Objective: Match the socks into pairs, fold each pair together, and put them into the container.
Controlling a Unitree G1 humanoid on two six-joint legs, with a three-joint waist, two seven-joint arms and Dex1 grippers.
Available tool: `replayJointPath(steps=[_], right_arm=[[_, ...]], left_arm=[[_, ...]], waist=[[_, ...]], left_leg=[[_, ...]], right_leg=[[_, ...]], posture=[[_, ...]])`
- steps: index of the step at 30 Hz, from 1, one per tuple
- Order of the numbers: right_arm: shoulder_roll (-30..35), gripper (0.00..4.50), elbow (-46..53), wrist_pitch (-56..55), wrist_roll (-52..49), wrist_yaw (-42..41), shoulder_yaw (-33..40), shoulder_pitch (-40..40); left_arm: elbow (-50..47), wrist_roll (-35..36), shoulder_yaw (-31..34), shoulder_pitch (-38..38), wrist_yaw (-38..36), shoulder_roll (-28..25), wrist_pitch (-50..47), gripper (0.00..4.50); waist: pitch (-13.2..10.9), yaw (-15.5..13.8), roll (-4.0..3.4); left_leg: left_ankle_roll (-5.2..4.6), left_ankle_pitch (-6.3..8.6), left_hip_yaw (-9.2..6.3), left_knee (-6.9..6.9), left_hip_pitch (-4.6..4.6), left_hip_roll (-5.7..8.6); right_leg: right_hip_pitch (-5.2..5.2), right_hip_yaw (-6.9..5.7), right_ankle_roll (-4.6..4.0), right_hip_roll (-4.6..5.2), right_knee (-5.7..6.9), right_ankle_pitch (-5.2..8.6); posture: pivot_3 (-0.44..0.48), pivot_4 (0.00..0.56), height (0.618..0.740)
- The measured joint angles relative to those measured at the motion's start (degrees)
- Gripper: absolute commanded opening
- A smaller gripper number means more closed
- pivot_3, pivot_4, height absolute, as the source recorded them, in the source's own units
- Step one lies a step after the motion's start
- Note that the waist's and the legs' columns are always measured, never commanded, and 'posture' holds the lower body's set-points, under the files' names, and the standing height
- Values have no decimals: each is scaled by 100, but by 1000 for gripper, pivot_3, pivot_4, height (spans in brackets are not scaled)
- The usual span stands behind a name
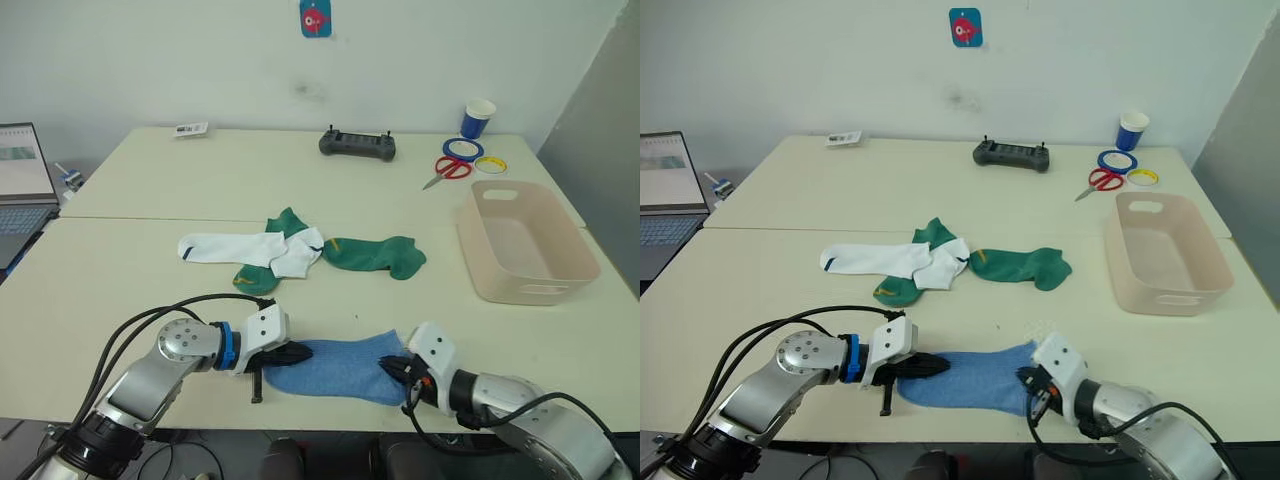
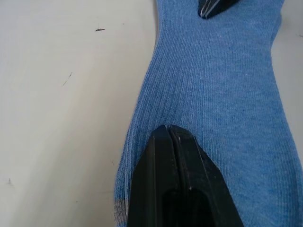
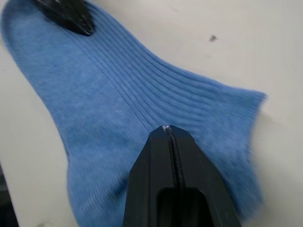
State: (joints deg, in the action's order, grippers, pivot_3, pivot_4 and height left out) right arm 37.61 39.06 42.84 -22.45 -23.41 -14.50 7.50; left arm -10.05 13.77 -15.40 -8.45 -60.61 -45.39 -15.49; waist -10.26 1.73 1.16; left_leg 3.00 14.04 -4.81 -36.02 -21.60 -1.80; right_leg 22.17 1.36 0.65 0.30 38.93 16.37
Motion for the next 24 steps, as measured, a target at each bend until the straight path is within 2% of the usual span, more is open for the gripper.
replayJointPath(steps=[4, 9, 12, 17, 20, 24], right_arm=[[32, 21, 167, -259, -102, -236, 478, 357], [36, 21, 829, -305, -467, -643, 632, -37], [20, 21, 770, -200, -439, -775, 275, -498], [42, 21, 130, -66, -14, -931, -584, -818], [154, 21, -70, 18, 185, -963, -819, -769], [299, 21, 130, 0, 281, -982, -775, -425]], left_arm=[[-49, 131, 140, 55, -113, -1, 14, 0], [-345, 443, 224, -399, -674, -190, -236, 0], [-622, 620, 230, -723, -978, -302, -421, 0], [-502, 216, -50, -581, -1006, -318, -306, 0], [-340, -91, -187, -470, -874, -261, -230, 0], [-224, -282, -224, -419, -737, -185, 6, 0]], waist=[[2, 15, 0], [-16, 4, 11], [-17, 4, 12], [-20, 9, 11], [-21, 0, 10], [-19, -19, 13]], left_leg=[[0, 0, 2, 0, -6, 0], [0, 0, -17, 1, -27, -3], [-1, 1, -13, 3, -31, -1], [-8, 4, -15, 6, -33, -1], [-10, 6, -16, 6, -35, -1], [-10, 6, -19, 5, -30, 1]], right_leg=[[6, 1, 6, -1, 4, -3], [15, -20, 30, -8, 0, -17], [14, -18, 34, -8, -11, -16], [16, -19, 39, -9, -9, -1], [17, -20, 40, -9, -9, 2], [11, -24, 42, -4, -9, 2]], posture=[[0, 150, 740], [0, 150, 740], [0, 150, 740], [0, 150, 740], [0, 150, 740], [0, 150, 740]])
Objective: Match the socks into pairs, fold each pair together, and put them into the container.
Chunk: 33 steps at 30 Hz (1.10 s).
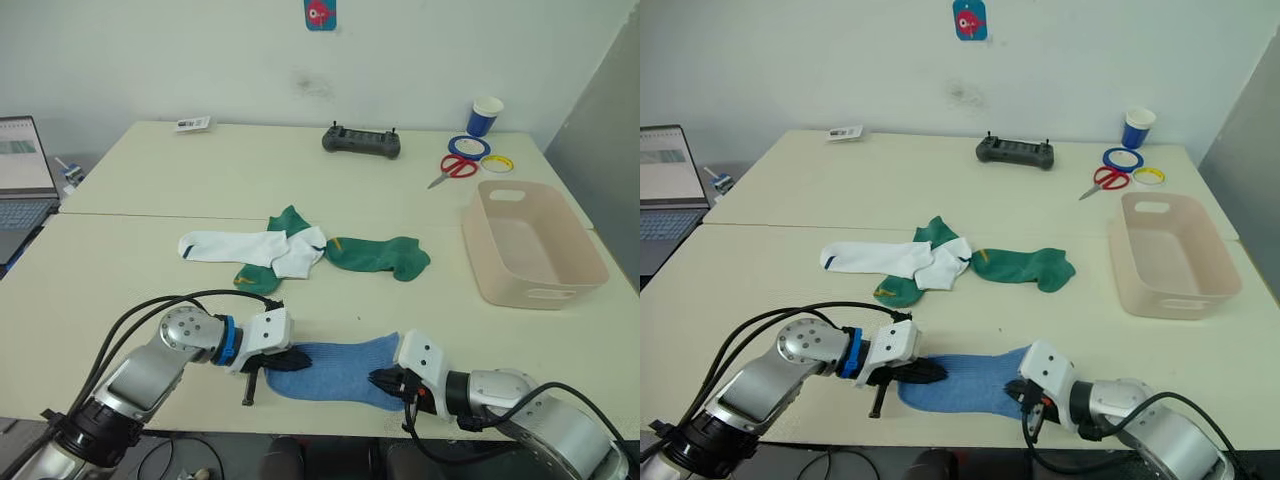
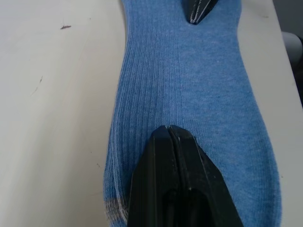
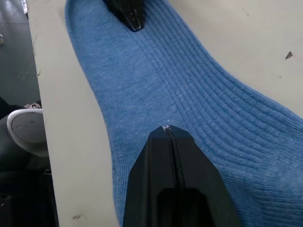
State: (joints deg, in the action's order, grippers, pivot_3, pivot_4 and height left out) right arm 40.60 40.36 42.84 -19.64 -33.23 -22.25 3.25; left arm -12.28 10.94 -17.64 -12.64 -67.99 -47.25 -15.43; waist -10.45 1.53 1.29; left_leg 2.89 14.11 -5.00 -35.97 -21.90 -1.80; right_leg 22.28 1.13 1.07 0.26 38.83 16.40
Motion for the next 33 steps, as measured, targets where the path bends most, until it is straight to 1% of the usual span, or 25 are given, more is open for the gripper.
replayJointPath(steps=[8, 10, 13, 16, 18, 20, 21, 23, 24, 27, 30, 32, 33], right_arm=[[427, 21, 383, -431, 73, -89, 357, 892], [435, 21, 465, -501, 71, -94, 468, 1018], [255, 21, 753, -432, -80, 12, 845, 1122], [59, 21, 1160, -310, -297, 190, 1291, 1117], [-37, 21, 1329, -176, -490, 265, 1612, 1194], [-201, 21, 1364, -81, -657, 374, 1848, 1245], [-273, 382, 1369, -69, -686, 442, 1951, 1283], [-295, 866, 1372, -85, -681, 511, 2078, 1386], [-377, 1242, 1372, -110, -671, 583, 2156, 1450], [-577, 2311, 1360, -200, -610, 748, 2269, 1615], [-721, 3371, 1104, -371, -263, 985, 2210, 1818], [-865, 4021, 810, -418, -55, 1110, 2007, 1859], [-902, 4021, 731, -445, 20, 1128, 1919, 1871]], left_arm=[[287, -53, -6, -55, -93, 8, 452, 0], [342, -47, -6, -129, -161, 18, 474, 0], [219, 78, -6, -338, -337, 47, 275, 0], [-255, 306, -24, -570, -476, 206, -23, 0], [-381, 325, -88, -608, -459, 339, -173, 0], [-330, 196, -261, -591, -450, 383, -115, 0], [-257, 88, -356, -545, -458, 384, -33, 0], [-69, -84, -465, -465, -466, 376, 109, 0], [117, -214, -485, -378, -464, 367, 275, 0], [394, -312, -485, -339, -444, 375, 791, 0], [508, -345, -470, -281, -378, 470, 1016, 0], [506, -344, -459, -267, -362, 504, 1039, 0], [508, -344, -459, -262, -357, 508, 1047, 0]], waist=[[6, 2, 2], [5, 3, 2], [-1, 4, 5], [-2, 4, 7], [-2, 4, 7], [-2, 5, 7], [-2, 16, 7], [-2, 26, 6], [-2, 27, 6], [1, 11, 3], [9, 11, 1], [11, 11, -2], [12, 12, -5]], left_leg=[[0, 0, 0, 0, 8, 0], [1, 0, -1, -1, 6, 0], [1, 0, -1, -2, -1, 1], [2, 0, 0, -2, -5, 3], [2, 0, 0, -1, -5, 3], [2, 0, -2, 0, -4, 1], [2, 0, -1, 0, -2, 0], [1, 0, -1, 0, 0, 0], [1, 0, -1, 0, 1, -1], [1, 0, -4, 0, 3, 0], [1, 0, 0, -1, 6, 4], [1, 0, 2, -1, 6, 6], [1, 0, 2, -1, 6, 7]], right_leg=[[-6, -1, 0, 2, 2, 0], [-5, -2, 1, 1, 3, -1], [-1, -1, 5, 1, 5, -3], [-1, 0, 6, 2, 2, -3], [-1, 1, 8, 0, 1, -3], [-1, -1, 7, -3, 1, -2], [0, 2, 7, -3, 3, -2], [0, 2, 6, -4, 5, -1], [0, 1, 6, -4, 5, -1], [-3, 0, 3, -1, 6, 0], [-6, 5, -9, 4, 6, 7], [-7, 8, -22, 6, 6, 15], [-7, 9, -23, 6, 6, 15]], posture=[[0, 150, 740], [0, 150, 740], [0, 150, 740], [0, 150, 740], [0, 150, 740], [0, 150, 740], [0, 150, 740], [0, 150, 740], [0, 150, 740], [0, 150, 740], [0, 150, 740], [0, 150, 740], [0, 150, 740]])
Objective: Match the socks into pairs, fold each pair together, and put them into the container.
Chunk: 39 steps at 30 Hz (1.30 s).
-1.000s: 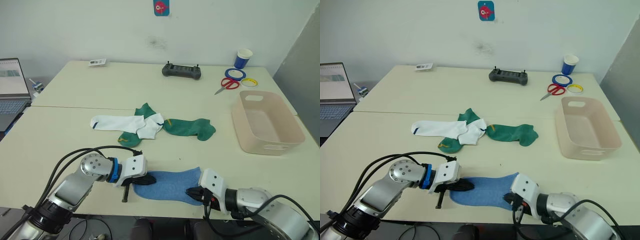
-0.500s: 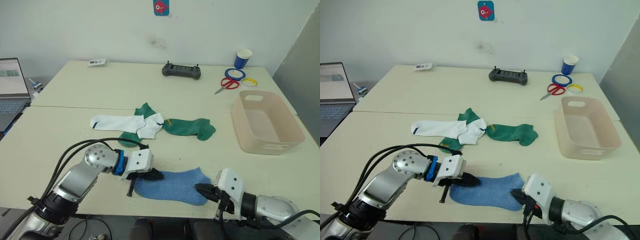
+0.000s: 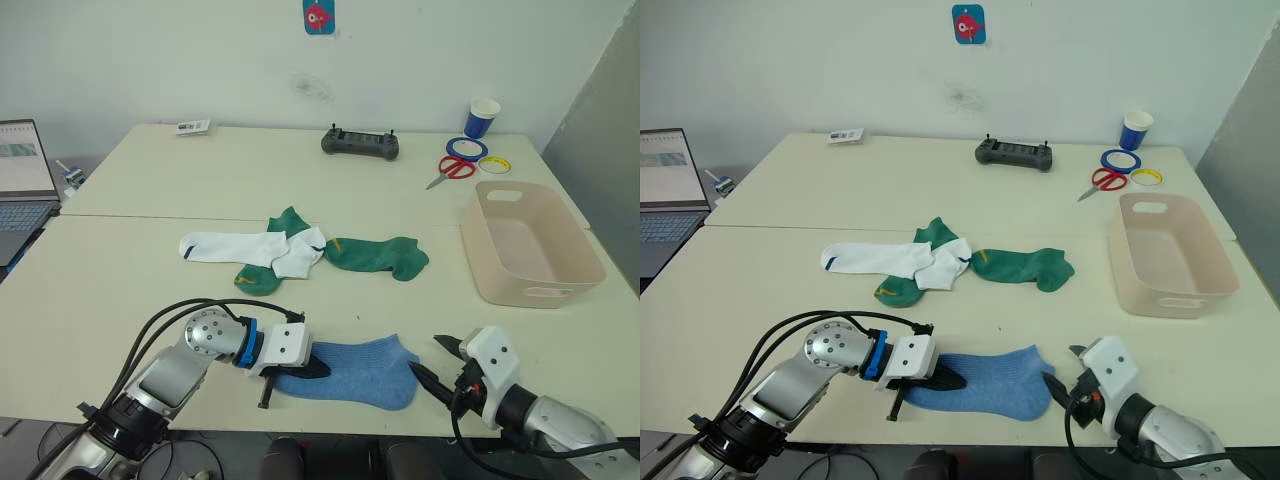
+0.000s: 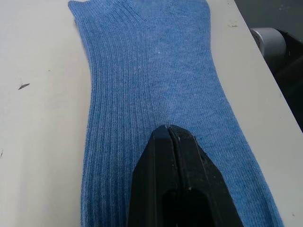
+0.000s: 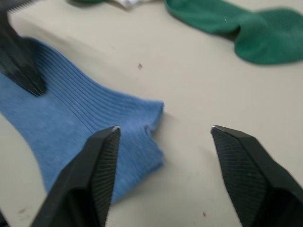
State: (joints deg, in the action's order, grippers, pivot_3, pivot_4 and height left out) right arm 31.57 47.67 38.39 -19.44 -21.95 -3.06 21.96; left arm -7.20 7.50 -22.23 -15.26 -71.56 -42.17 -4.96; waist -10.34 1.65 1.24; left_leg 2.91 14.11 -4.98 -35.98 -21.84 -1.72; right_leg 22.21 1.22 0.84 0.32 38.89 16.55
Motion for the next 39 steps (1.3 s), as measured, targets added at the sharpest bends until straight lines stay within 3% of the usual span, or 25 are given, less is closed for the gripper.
replayJointPath(steps=[6, 14, 18, 28, 32, 39], right_arm=[[-254, 4021, -383, -137, 470, 180, -755, -61], [-226, 1353, -385, -131, 685, 153, -1144, -123], [-210, 19, -364, -94, 584, 33, -942, -131], [-32, 19, -312, 415, -468, -412, 606, -47], [88, 19, -192, 714, -771, -504, 702, -194], [-52, 19, 255, 1435, -1391, -232, 740, -579]], left_arm=[[21, -7, 9, 97, 24, 4, 81, 0], [-75, 8, 41, 111, 98, 33, -108, 0], [-108, 1, 20, -2, 104, 189, -366, 0], [119, -223, -119, -621, 462, 989, -757, 0], [249, -292, -377, -798, 518, 1386, -877, 0], [534, -588, -681, -925, 568, 1486, -586, 0]], waist=[[12, 1, -14], [34, 1, -13], [30, -16, -9], [17, -13, 4], [16, 0, 5], [16, 4, 4]], left_leg=[[0, 0, -1, 1, 0, 0], [0, 0, -3, 1, 3, 0], [0, 0, -4, -3, -3, 5], [0, 0, -8, 0, -12, 3], [0, 0, -9, -1, -13, 2], [0, 0, -13, -1, -12, 2]], right_leg=[[0, 0, -4, 0, 0, 2], [-2, -3, -6, 0, 0, 3], [-2, -1, -4, 0, 0, 2], [2, -2, 28, -10, -1, -16], [2, -1, 29, -13, 0, -16], [0, -2, 29, -14, 1, -16]], posture=[[0, 150, 740], [0, 150, 740], [0, 150, 740], [0, 150, 740], [0, 150, 740], [0, 150, 740]])
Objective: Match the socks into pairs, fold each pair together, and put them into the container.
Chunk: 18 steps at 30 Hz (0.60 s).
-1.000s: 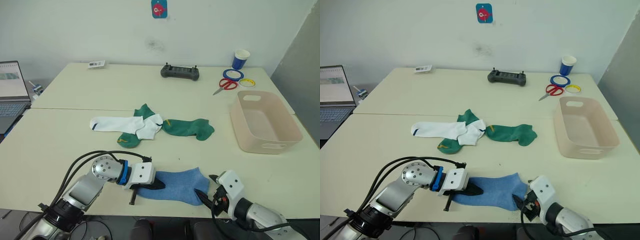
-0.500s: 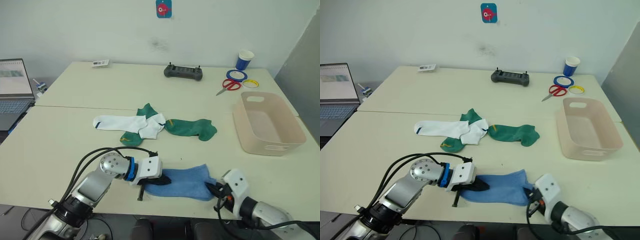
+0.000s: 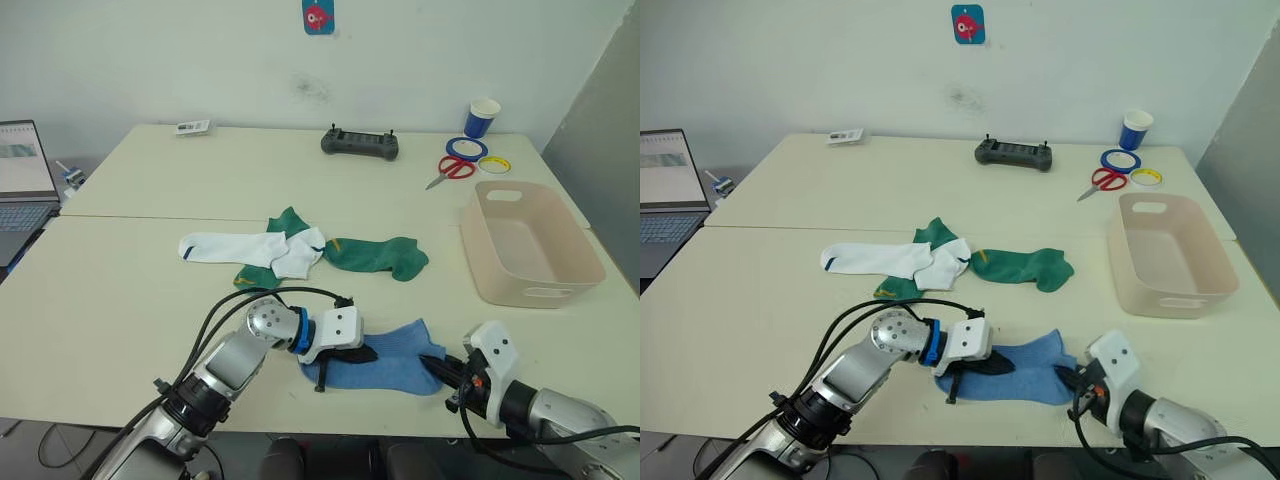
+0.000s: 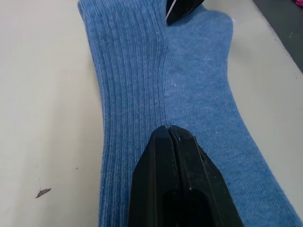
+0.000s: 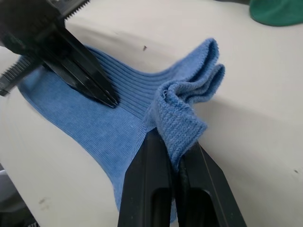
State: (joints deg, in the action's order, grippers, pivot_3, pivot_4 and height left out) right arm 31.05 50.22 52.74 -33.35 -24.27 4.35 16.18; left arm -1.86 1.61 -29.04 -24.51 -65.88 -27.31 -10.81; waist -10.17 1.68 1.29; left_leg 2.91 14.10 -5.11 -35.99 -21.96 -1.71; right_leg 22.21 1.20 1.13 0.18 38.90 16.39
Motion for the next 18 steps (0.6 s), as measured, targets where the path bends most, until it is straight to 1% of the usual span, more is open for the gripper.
replayJointPath(steps=[4, 9, 10, 12, 15, 18], right_arm=[[-251, 19, 253, 577, -683, 283, 14, -313], [-461, 19, 250, 1240, -1402, 678, 1, -682], [-455, 19, 245, 1329, -1493, 720, -5, -717], [-449, 19, 228, 1502, -1637, 811, -66, -835], [-445, 19, 172, 1686, -1894, 862, -159, -1025], [-484, 19, 26, 1781, -2019, 934, -365, -1387]], left_arm=[[181, -78, -45, -35, 15, 7, 368, 0], [40, -21, -16, -41, 13, -10, 104, 0], [-63, 17, 6, -39, -16, -90, 2, 0], [-387, 174, 158, -43, -187, -428, -296, 0], [-712, 187, 365, -37, -372, -960, -270, 0], [-713, 113, 340, 238, -364, -1086, -191, 0]], waist=[[1, -2, 1], [0, 0, 1], [0, 1, 1], [-8, 23, -2], [-12, 21, -10], [-15, 19, -12]], left_leg=[[0, 0, -1, -1, 2, 0], [0, 0, 0, -2, 0, 2], [0, 0, -2, -1, -1, 1], [0, 0, -3, 3, -2, -6], [-1, 0, -8, 8, -1, -9], [-1, 0, -6, 7, -4, -8]], right_leg=[[-3, 0, 1, 1, 0, -1], [-3, 3, 3, 1, 0, -2], [-1, 2, 3, 0, 0, -2], [5, 2, 1, -7, 1, -1], [6, -3, -7, -12, 2, 4], [6, 0, -7, -10, -2, 4]], posture=[[0, 150, 740], [0, 150, 740], [0, 150, 740], [0, 150, 740], [0, 150, 740], [0, 150, 740]])
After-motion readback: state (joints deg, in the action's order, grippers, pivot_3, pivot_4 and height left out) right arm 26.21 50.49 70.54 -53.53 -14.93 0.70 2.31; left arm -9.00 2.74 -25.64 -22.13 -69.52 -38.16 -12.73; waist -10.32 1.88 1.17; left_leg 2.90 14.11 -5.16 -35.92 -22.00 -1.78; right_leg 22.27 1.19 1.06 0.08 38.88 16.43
